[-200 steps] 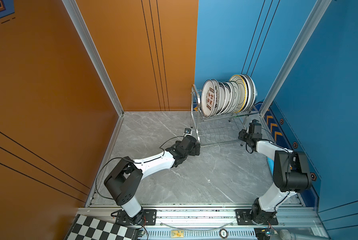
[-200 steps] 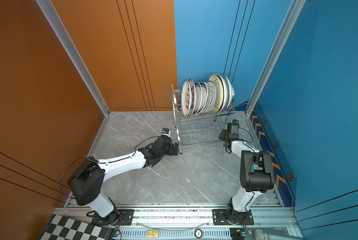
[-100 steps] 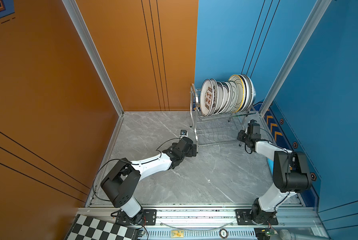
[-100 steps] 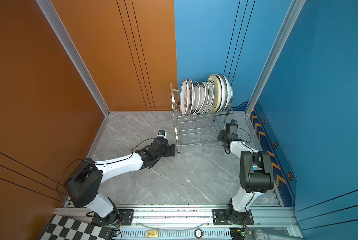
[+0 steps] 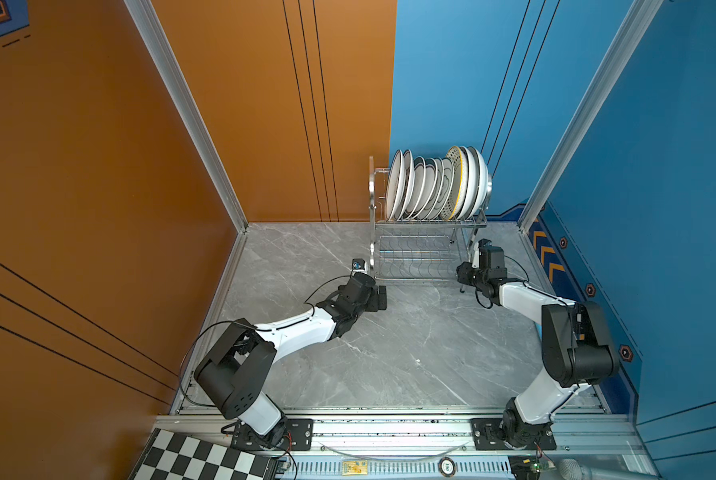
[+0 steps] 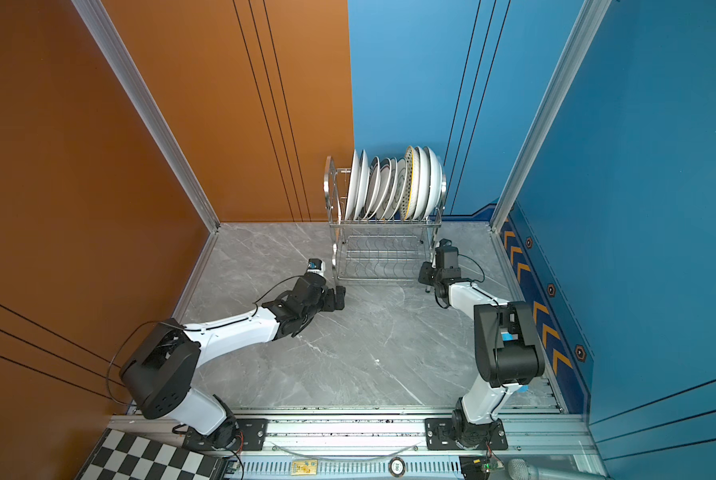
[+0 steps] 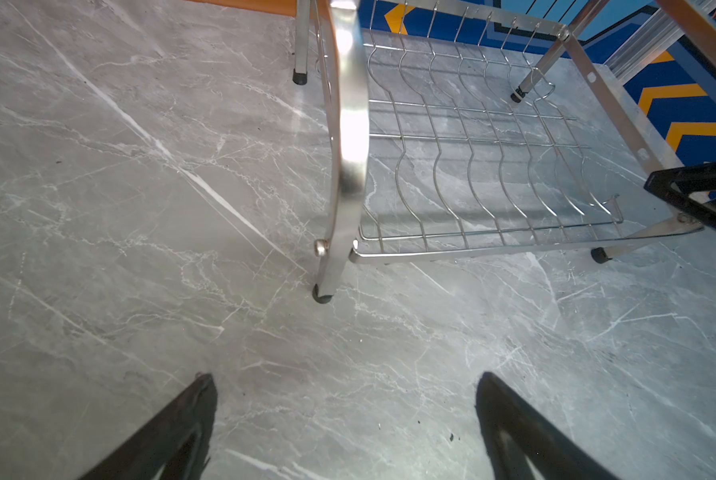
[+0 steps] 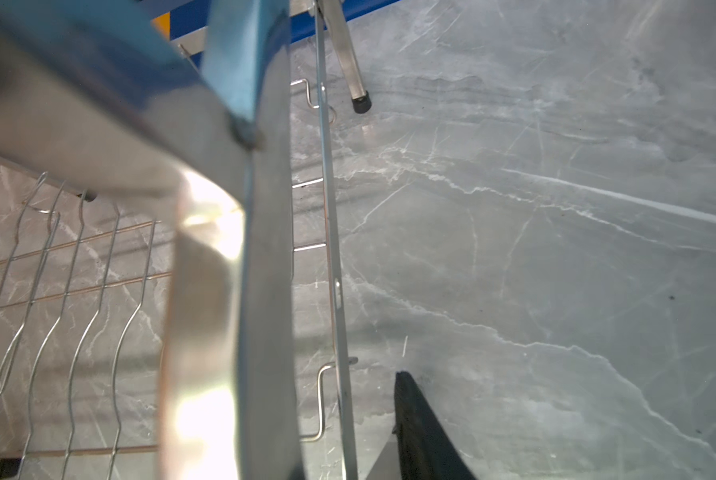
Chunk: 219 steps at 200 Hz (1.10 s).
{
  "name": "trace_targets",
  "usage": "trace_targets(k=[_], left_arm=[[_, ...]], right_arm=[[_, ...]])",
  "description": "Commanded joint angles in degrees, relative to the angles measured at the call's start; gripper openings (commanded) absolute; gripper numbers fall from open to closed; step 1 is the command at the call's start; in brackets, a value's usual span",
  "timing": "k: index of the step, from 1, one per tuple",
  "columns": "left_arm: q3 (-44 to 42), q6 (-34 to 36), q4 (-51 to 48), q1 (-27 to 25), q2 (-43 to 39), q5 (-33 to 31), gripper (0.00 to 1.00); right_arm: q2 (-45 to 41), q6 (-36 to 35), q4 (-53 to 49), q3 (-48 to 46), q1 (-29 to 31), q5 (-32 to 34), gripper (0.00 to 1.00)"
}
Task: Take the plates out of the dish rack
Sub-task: 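Close both grippers on the dish rack's near frame bars, then pull the dish rack toward the robot with both grippers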
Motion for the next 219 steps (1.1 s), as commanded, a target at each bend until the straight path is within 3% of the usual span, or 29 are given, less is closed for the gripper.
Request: trace_targets(k=[1, 47, 99, 182, 189, 219], left_arm=[[0.8, 0.9, 1.3, 1.6, 0.3, 1.5, 0.98], [5.1, 2.1, 1.8, 5.0, 4.8, 2.9, 0.98], [11.8, 5.3, 1.8, 5.5, 10.8, 4.9, 0.99], [16.5, 6.0, 1.2, 7.7, 16.7, 7.8, 0.87], [16.9, 6.1, 1.1, 7.9, 17.1, 8.1, 0.81], [17.4, 6.5, 1.1, 8.3, 18.1, 8.5, 0.73]], right_arm=[[-1.5, 0.0, -0.4, -1.0, 2.2, -5.5, 0.37], [-1.3, 0.4, -0.1, -1.3, 2.4, -4.9, 0.38], [-1.2, 0.9, 0.0, -0.8, 2.2, -5.3, 0.4], [0.1, 1.5, 1.2, -0.1, 1.5, -5.2, 0.4], [0.1, 1.6, 1.3, -0.1, 1.5, -5.3, 0.41], [0.6, 1.7, 1.7, 0.1, 1.5, -5.4, 0.4]])
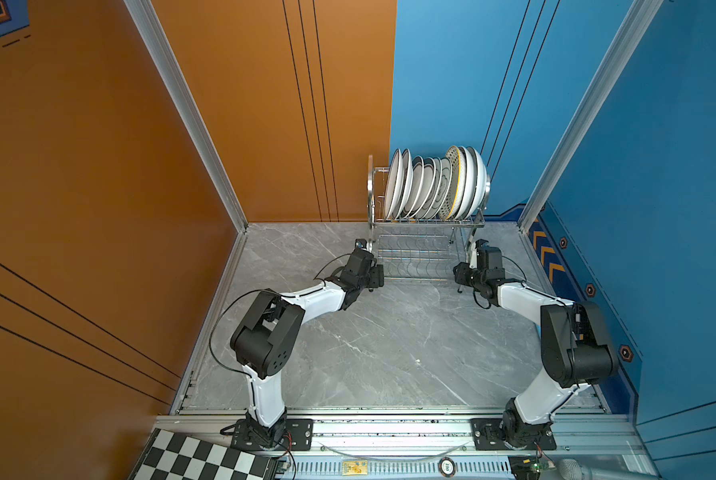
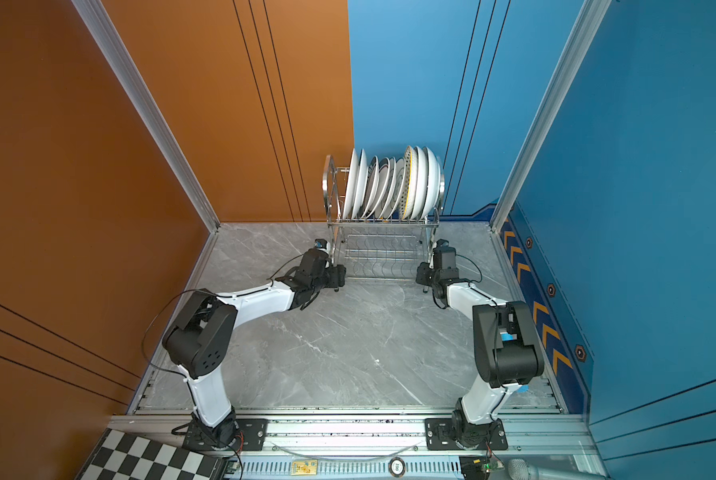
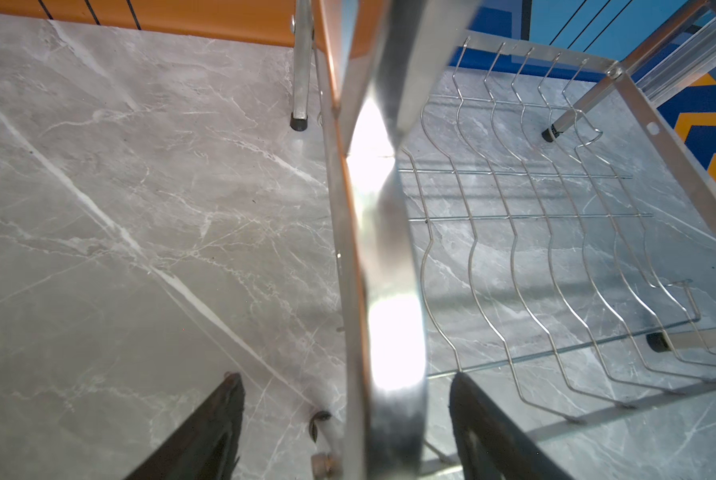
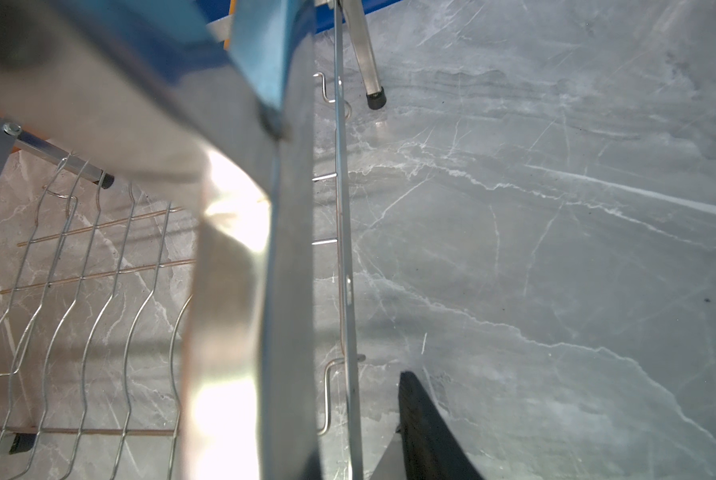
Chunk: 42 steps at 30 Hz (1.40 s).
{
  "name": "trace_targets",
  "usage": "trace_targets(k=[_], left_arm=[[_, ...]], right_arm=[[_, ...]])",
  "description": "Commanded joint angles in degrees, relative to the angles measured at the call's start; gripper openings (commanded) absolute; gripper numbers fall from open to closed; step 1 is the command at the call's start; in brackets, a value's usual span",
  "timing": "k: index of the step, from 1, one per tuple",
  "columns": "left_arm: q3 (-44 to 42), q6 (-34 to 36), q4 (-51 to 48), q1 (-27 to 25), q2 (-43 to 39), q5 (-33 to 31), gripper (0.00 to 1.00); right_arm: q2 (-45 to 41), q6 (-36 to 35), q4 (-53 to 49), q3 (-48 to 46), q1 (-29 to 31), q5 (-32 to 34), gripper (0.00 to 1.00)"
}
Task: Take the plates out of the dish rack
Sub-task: 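Pull the dish rack toward the robot with both grippers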
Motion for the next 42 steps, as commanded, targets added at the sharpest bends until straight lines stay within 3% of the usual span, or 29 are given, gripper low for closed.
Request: trace_targets(k=[1, 31, 35, 42], left_arm=[[1.4, 1.1, -0.4, 0.5, 0.9, 1.6, 0.73], [-2.3, 1.5, 0.5, 5.4, 2.0, 4.7, 0.2], [-3.6, 1.4, 0.9, 6.1, 1.3, 6.2, 0.07], [-7.3, 0.6, 2.4, 6.9, -1.4, 6.1, 0.05]], right_arm=[[0.6, 1.5, 1.2, 0.3, 1.0, -4.8, 0.39], [3.1, 0.4, -0.6, 2.1, 5.4, -3.1, 0.26], [3.7, 0.4, -0.9, 2.9, 6.6, -2.8, 0.24], [4.2, 0.7, -0.1, 3.2, 8.1, -1.7, 0.22]])
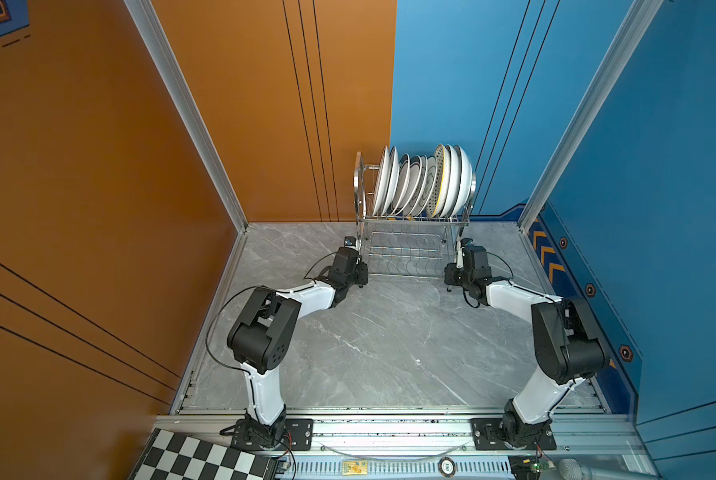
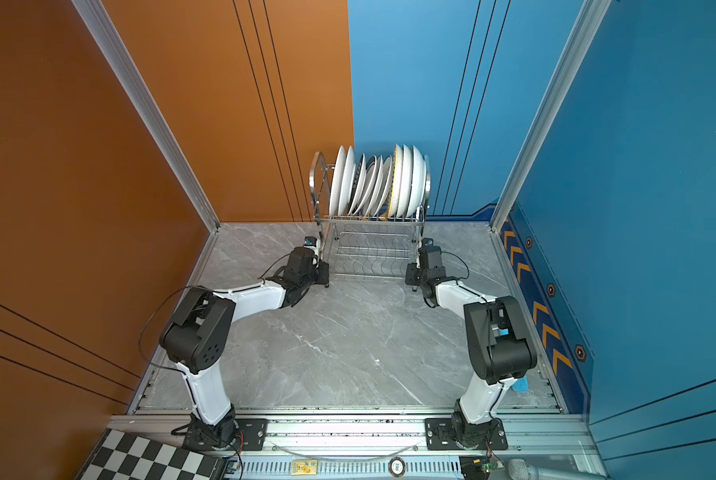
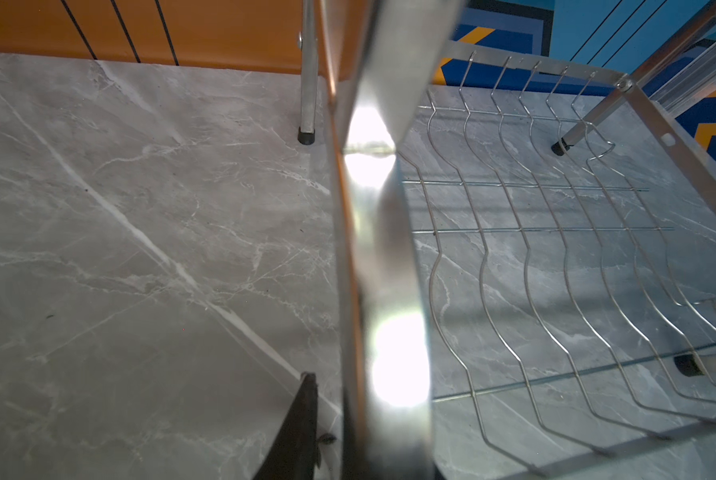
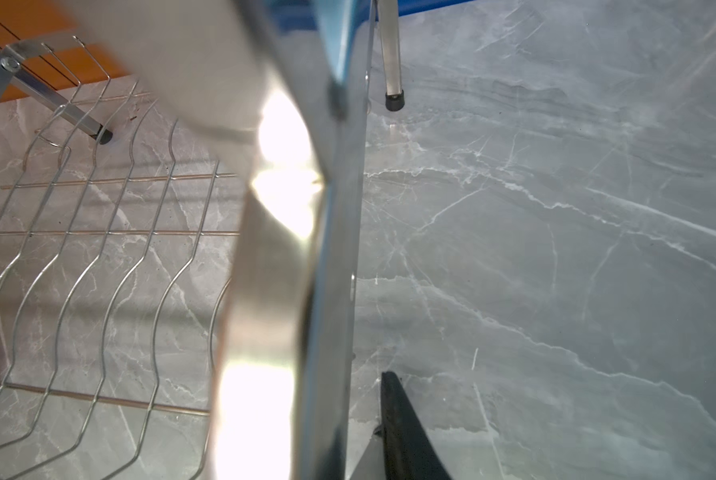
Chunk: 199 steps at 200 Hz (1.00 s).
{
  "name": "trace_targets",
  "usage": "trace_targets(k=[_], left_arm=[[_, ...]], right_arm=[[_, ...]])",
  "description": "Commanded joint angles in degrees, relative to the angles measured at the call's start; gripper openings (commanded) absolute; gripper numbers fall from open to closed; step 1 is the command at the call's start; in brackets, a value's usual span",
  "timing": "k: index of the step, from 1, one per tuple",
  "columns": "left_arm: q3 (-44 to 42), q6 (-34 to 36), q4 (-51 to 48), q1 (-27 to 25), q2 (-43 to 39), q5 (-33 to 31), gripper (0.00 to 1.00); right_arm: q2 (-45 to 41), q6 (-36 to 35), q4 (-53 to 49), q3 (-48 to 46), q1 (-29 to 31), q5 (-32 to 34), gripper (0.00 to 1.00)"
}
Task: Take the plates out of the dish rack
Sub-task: 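Pull the dish rack toward the robot with both grippers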
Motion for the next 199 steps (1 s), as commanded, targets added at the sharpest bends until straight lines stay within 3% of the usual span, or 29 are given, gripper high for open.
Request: trace_targets(k=[1, 127, 199], left_arm=[[-3.1, -4.6, -4.5, 1.1, -1.5, 2.1, 0.05], [-12.1, -4.7, -4.6, 2.4, -9.1, 3.4, 0.03], [-19.3, -7.3, -6.1, -4.0, -16.6, 2.8, 0.02]], right_arm=[[2.1, 4.5, -0.3, 1.4, 2.4, -5.8, 0.22], [-1.1, 6.4, -0.4, -0.7, 6.1, -4.4, 0.19], [-9.3, 8.8, -0.3, -8.3, 7.9, -3.2, 0.17]])
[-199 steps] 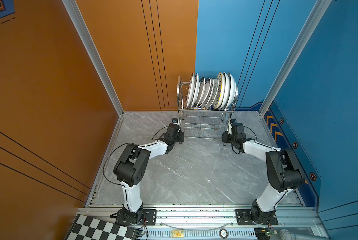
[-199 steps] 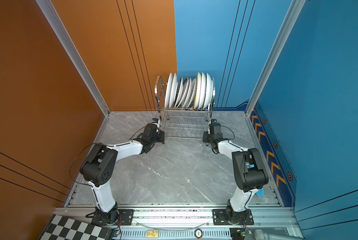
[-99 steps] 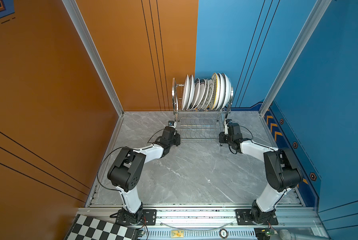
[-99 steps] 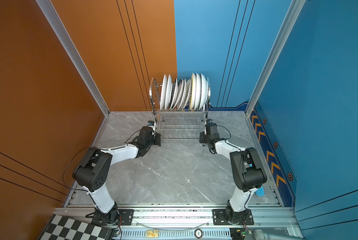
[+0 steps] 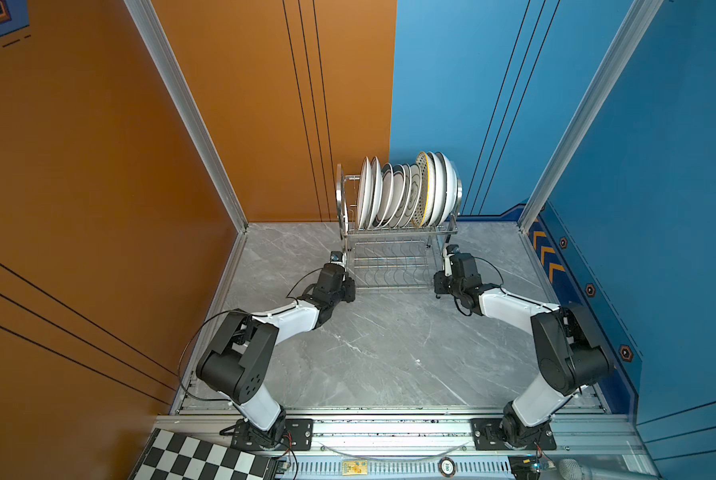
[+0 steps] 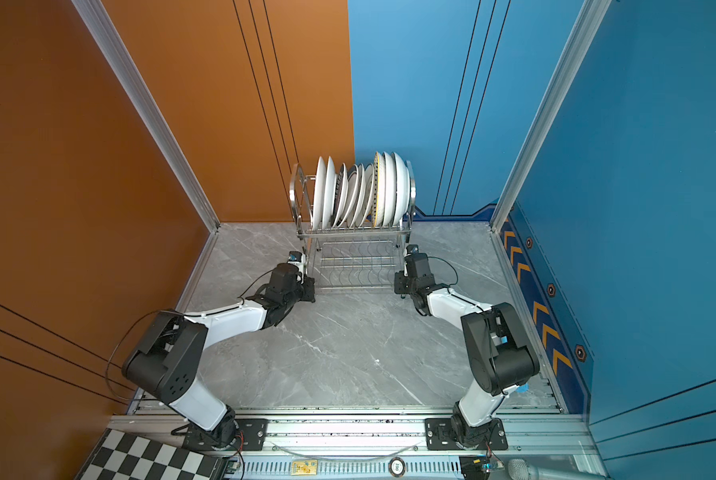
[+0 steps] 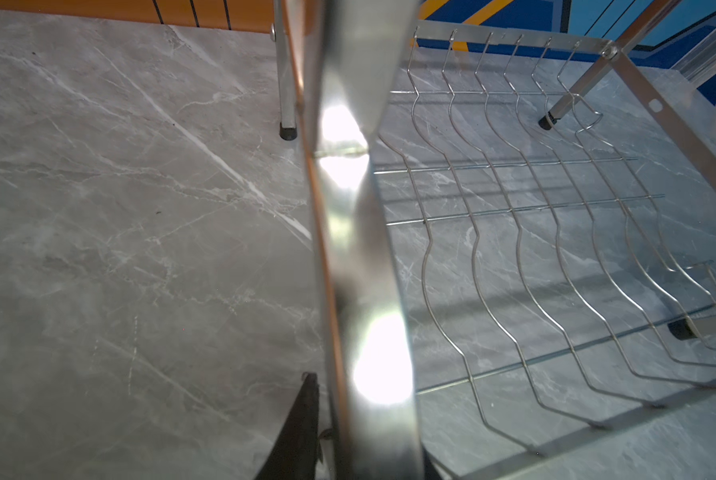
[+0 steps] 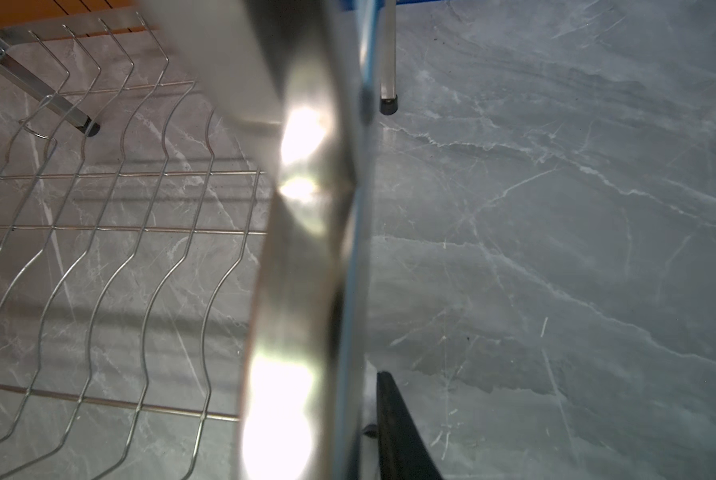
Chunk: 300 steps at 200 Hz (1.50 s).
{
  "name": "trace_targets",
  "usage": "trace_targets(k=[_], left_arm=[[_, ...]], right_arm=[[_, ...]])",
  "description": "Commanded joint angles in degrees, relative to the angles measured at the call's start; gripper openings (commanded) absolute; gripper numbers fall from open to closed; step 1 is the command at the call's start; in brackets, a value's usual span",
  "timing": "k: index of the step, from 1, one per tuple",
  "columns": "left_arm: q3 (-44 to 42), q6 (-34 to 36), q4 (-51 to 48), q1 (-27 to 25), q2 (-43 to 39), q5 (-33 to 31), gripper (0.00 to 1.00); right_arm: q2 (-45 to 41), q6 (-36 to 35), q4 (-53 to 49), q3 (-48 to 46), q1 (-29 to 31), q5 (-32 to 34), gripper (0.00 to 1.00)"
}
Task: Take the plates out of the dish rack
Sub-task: 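Pull the dish rack toward the robot with both grippers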
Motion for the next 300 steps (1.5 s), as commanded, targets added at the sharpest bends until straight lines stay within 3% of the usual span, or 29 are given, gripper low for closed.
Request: trace_targets(k=[1, 82, 180, 300], left_arm=[[-3.1, -7.5, -5.9, -3.4, -2.1, 4.6, 0.02], [-9.1, -9.3, -9.1, -13.7, -9.1, -2.2, 0.02], [-19.4, -13.4, -10.1, -21.4, -19.1, -7.8, 0.02], [-27.8, -18.2, -13.3, -26.3, -28.4, -15.3, 0.02]], right_arm=[[-4.4, 9.6, -0.7, -3.1, 1.5, -5.1, 0.17], [-13.4, 11.7, -1.6, -11.5, 2.7, -3.0, 0.16], [-25.4, 15.5, -6.0, -19.4, 5.1, 0.6, 0.16], [-12.0, 14.8, -2.8, -12.4, 9.9, 0.9, 0.17]])
